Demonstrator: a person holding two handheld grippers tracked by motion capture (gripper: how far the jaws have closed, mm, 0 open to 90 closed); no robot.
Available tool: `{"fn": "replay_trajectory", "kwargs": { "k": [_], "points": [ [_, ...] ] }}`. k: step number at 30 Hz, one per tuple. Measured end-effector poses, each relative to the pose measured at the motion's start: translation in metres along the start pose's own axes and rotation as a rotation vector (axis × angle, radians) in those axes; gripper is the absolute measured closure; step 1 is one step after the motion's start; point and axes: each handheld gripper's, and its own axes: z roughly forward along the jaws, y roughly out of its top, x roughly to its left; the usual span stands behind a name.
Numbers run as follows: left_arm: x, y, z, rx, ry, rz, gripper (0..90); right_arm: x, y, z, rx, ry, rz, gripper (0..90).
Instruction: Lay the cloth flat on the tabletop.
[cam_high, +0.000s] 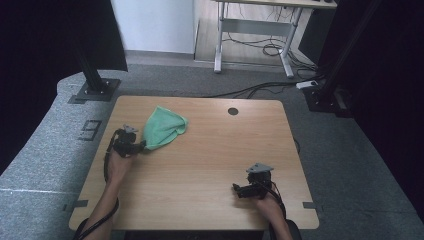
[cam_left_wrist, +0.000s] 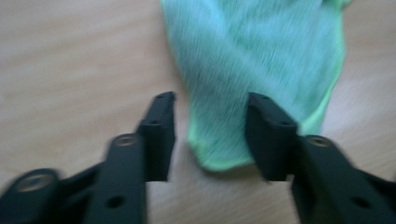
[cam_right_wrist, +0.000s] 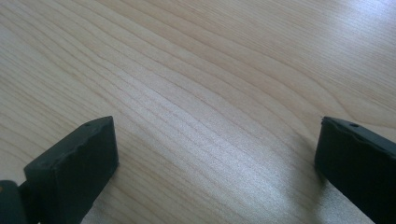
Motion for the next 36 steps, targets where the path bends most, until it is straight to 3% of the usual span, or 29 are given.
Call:
{"fn": "replay_trajectory", "kwargs": {
  "k": [1,2,3,4,5,9,11,15,16,21,24,29,32,36],
  "points": [
    [0.0,0.0,0.0,0.0,0.0,0.0,42.7,0.0,0.0,0.0,0.0,0.0,0.0,0.0],
    [-0.002,0.005,-0.002,-0.014,-0.017,0.002,42.7,0.0,0.0,0.0,0.0,0.0,0.0,0.0],
    [-0.007,0.014,-0.004,-0.023,-0.051,0.017,34.2,0.0,0.0,0.0,0.0,0.0,0.0,0.0],
    [-0.007,0.014,-0.004,-0.023,-0.051,0.017,31.8,0.0,0.0,0.0,0.0,0.0,0.0,0.0],
    [-0.015,0.022,-0.003,-0.034,-0.077,0.031,29.3,0.0,0.0,0.0,0.0,0.0,0.0,0.0],
    [-0.025,0.03,0.003,-0.025,-0.101,0.047,27.5,0.0,0.0,0.0,-0.002,0.0,-0.003,0.0],
    [-0.032,0.033,0.016,0.006,-0.116,0.051,27.6,0.0,0.0,0.0,-0.001,0.0,-0.002,0.0],
    [-0.032,0.031,0.032,0.059,-0.099,0.063,27.7,0.0,0.0,0.0,-0.001,0.0,-0.002,0.0],
    [-0.029,0.026,0.042,0.087,-0.074,0.057,27.7,0.0,0.0,0.0,-0.001,0.0,-0.002,0.0],
    [-0.024,0.015,0.051,0.104,-0.085,0.032,27.7,0.0,0.0,0.0,-0.001,0.0,-0.002,0.0],
    [-0.023,0.013,0.051,0.096,-0.095,0.012,27.8,0.0,0.0,0.0,-0.002,0.0,-0.004,0.0],
    [-0.026,0.016,0.044,0.056,-0.076,0.035,27.8,0.0,0.0,0.0,0.0,0.0,0.0,0.0],
    [-0.023,0.024,0.039,0.012,-0.087,-0.008,27.8,0.0,0.0,0.0,-0.001,0.0,0.0,0.0],
    [-0.02,0.025,0.045,0.035,-0.065,-0.019,27.8,0.0,0.0,0.0,-0.001,0.0,-0.002,0.0]
  ]
}}
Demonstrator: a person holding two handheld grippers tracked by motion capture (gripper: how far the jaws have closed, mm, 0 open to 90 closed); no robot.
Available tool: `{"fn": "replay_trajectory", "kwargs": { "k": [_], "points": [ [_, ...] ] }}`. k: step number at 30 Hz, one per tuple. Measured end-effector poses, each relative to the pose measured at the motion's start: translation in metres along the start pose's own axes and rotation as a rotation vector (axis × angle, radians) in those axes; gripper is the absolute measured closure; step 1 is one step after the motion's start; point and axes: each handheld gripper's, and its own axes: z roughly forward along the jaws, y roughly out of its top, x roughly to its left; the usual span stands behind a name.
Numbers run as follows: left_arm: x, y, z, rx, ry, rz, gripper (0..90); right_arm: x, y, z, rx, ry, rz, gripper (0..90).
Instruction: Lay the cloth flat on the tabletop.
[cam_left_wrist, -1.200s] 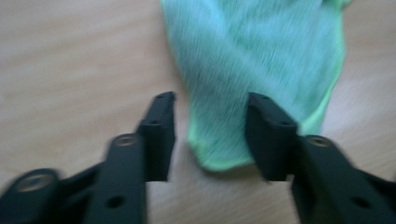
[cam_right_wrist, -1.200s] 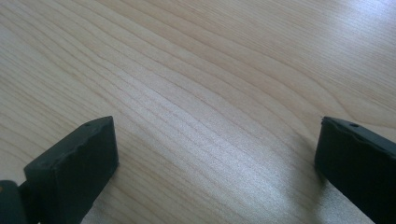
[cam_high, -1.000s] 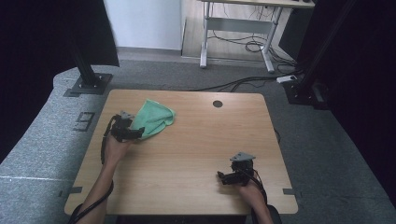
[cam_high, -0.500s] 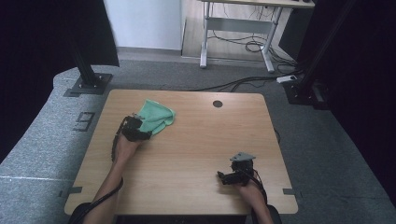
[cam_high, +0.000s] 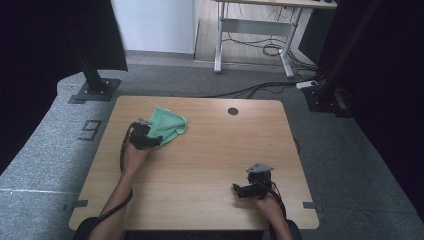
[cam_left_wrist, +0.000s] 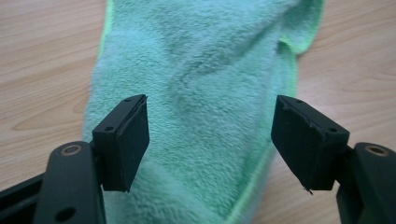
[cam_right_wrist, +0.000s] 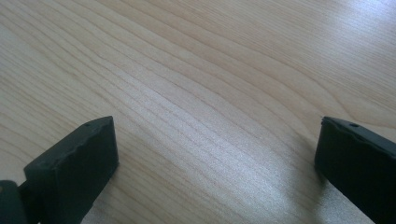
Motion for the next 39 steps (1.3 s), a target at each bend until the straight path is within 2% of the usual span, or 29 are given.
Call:
{"fn": "replay_trajectory", "kwargs": {
  "k": [1,4,7,13,22,27,33,34,36,39],
  "points": [
    [0.002,-0.002,0.008,0.038,0.02,0.008,27.8,0.0,0.0,0.0,0.0,0.0,0.0,0.0],
    [0.0,-0.006,0.014,0.06,0.02,0.019,27.7,0.0,0.0,0.0,0.0,0.0,0.0,0.0],
    [-0.002,-0.008,0.014,0.045,0.018,0.014,28.1,0.0,0.0,0.0,-0.001,0.0,-0.002,0.0],
    [-0.009,-0.014,0.01,0.043,-0.02,0.023,28.1,0.0,0.0,0.0,0.001,0.0,0.002,0.0],
    [-0.026,-0.03,-0.002,0.023,-0.062,0.05,28.1,0.0,0.0,0.0,0.001,0.0,0.002,0.0],
    [-0.043,-0.04,-0.01,0.017,-0.089,0.077,28.1,0.0,0.0,0.0,0.001,0.0,0.002,0.0],
    [-0.056,-0.046,-0.015,0.017,-0.112,0.105,28.1,0.0,0.0,0.0,0.001,0.0,0.002,0.0],
    [-0.063,-0.049,-0.018,0.011,-0.123,0.117,28.0,0.0,0.0,0.0,0.001,0.0,0.002,0.0],
    [-0.066,-0.05,-0.019,0.01,-0.132,0.126,28.0,0.0,0.0,0.0,0.001,0.0,0.002,0.0],
    [-0.078,-0.056,-0.023,0.001,-0.152,0.147,28.0,0.0,0.0,0.0,0.001,0.0,0.002,0.0]
  ]
}}
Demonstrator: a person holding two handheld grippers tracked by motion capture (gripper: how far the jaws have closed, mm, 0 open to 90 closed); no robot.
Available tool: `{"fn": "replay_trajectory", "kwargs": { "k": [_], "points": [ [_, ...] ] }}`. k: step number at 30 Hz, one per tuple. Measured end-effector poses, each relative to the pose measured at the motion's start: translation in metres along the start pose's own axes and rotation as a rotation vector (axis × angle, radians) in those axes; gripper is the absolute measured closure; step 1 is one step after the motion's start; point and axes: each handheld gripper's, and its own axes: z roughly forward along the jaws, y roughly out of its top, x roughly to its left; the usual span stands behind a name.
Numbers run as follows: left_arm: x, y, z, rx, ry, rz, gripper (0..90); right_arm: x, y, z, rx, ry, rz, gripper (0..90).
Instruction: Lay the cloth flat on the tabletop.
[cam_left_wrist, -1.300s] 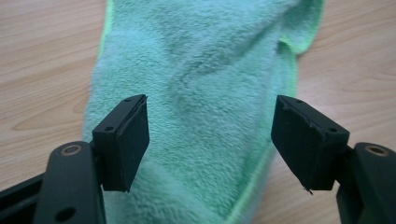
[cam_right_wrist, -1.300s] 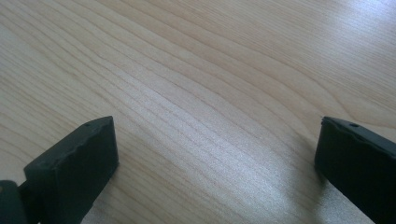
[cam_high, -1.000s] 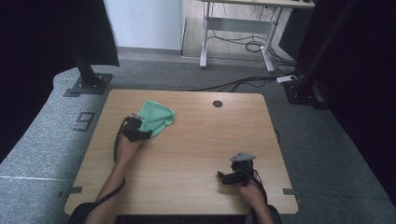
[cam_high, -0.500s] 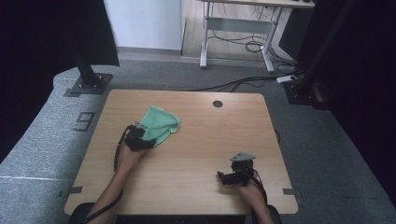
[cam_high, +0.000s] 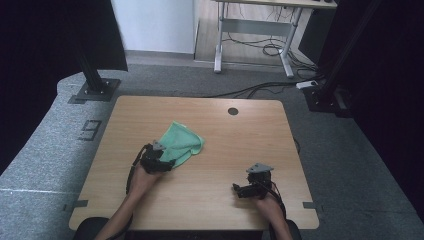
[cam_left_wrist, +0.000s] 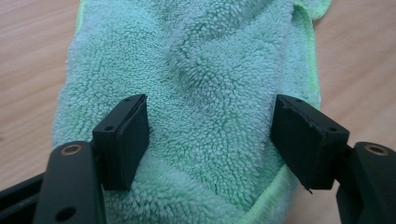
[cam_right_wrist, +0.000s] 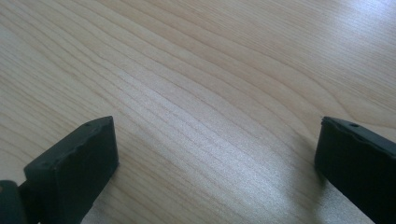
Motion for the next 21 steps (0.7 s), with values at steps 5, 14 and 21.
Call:
{"fn": "replay_trajectory", "kwargs": {
  "k": [5,14,21],
  "points": [
    [-0.013,-0.004,-0.002,-0.009,-0.021,0.023,27.9,0.0,0.0,0.0,0.0,0.0,0.0,0.0],
    [-0.043,-0.02,-0.012,-0.041,-0.059,0.063,27.9,0.0,0.0,0.0,0.0,0.0,-0.001,0.0],
    [-0.045,-0.021,-0.013,-0.039,-0.068,0.07,27.7,0.001,0.0,0.0,-0.007,0.011,-0.011,1.4]
  ]
}}
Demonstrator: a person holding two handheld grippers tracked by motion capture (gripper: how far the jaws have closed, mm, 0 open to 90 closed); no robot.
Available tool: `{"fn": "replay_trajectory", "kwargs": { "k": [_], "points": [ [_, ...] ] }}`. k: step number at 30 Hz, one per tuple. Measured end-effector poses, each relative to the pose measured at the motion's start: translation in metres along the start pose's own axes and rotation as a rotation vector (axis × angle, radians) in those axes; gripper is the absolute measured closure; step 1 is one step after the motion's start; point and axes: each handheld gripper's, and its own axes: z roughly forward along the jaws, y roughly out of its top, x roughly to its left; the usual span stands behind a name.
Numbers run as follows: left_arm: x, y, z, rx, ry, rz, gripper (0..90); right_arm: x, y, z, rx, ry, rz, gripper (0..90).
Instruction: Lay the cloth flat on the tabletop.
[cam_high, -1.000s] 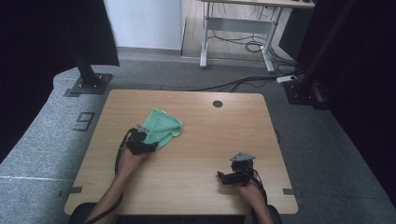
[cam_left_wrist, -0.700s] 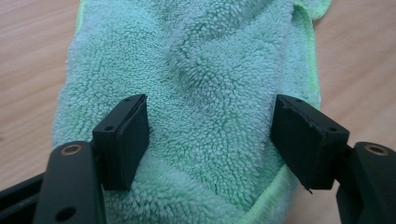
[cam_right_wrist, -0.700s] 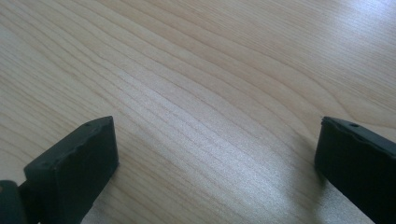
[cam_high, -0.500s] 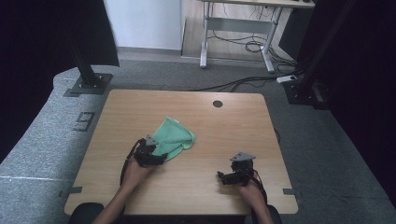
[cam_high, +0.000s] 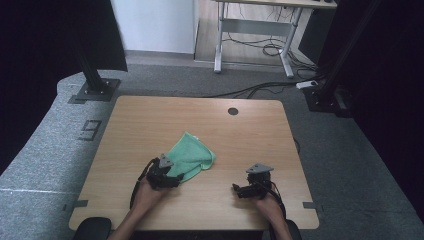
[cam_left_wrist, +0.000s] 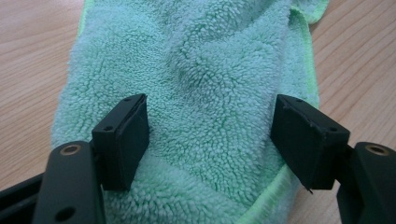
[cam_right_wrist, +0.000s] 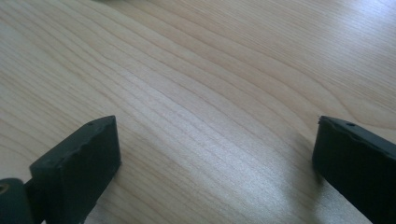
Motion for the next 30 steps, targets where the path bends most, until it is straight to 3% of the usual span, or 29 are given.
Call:
{"fn": "replay_trajectory", "kwargs": {
  "k": [5,8,12,16,17,23,30],
  "points": [
    [0.0,0.0,0.0,0.0,-0.001,0.0,27.6,0.002,0.003,0.001,0.012,0.028,-0.019,3.9],
    [0.0,0.0,0.0,0.0,0.0,0.0,27.7,0.003,0.01,0.003,0.006,0.065,-0.013,13.9],
    [0.0,0.0,0.0,0.0,0.001,-0.001,27.7,0.002,0.016,0.007,0.009,0.066,-0.009,18.1],
    [-0.003,0.0,0.0,-0.001,-0.003,0.005,27.8,-0.003,0.024,0.007,-0.022,0.079,0.02,25.3],
    [-0.005,0.0,0.0,0.0,-0.007,0.009,27.8,-0.004,0.029,0.004,-0.047,0.099,0.036,31.7],
    [-0.018,0.001,0.002,-0.002,-0.036,0.037,27.8,0.0,0.043,0.007,-0.062,0.119,0.024,35.6],
    [-0.02,0.001,0.002,-0.001,-0.043,0.043,27.8,0.01,0.062,0.023,-0.052,0.151,-0.001,35.8]
  ]
}}
